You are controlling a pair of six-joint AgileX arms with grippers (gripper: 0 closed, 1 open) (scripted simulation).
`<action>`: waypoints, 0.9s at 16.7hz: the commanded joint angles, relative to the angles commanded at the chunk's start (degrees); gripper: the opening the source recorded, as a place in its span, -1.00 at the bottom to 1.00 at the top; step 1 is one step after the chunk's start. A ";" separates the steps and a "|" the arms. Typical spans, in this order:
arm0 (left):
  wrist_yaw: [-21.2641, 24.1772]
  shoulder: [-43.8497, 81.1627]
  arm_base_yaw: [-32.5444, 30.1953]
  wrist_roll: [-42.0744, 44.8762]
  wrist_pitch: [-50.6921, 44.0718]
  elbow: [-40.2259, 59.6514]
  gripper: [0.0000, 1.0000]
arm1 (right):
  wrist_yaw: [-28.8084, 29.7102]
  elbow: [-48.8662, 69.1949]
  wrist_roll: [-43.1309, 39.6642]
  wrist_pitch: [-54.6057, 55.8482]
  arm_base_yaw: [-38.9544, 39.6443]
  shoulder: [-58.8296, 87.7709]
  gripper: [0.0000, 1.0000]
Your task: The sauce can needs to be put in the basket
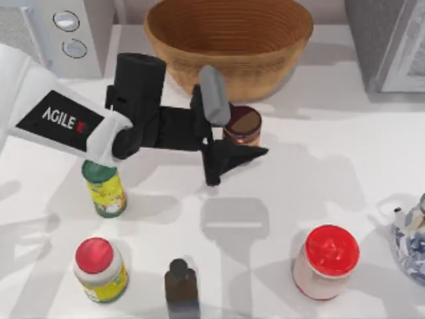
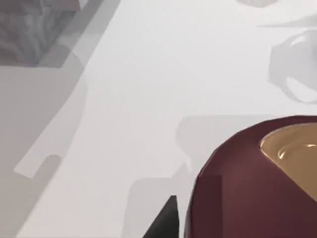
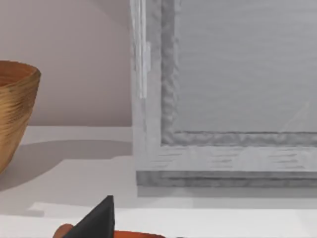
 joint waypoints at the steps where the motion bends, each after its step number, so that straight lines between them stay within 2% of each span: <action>1: 0.46 -2.93 0.94 0.66 -1.10 -2.41 -1.00 | 0.00 0.00 0.00 0.00 0.00 0.00 1.00; 8: 4.05 -21.01 6.15 5.26 -8.34 -17.53 -1.00 | 0.00 0.00 0.00 0.00 0.00 0.00 1.00; 15: 4.60 -23.45 6.36 6.06 -9.51 -19.58 -1.00 | 0.00 0.00 0.00 0.00 0.00 0.00 1.00</action>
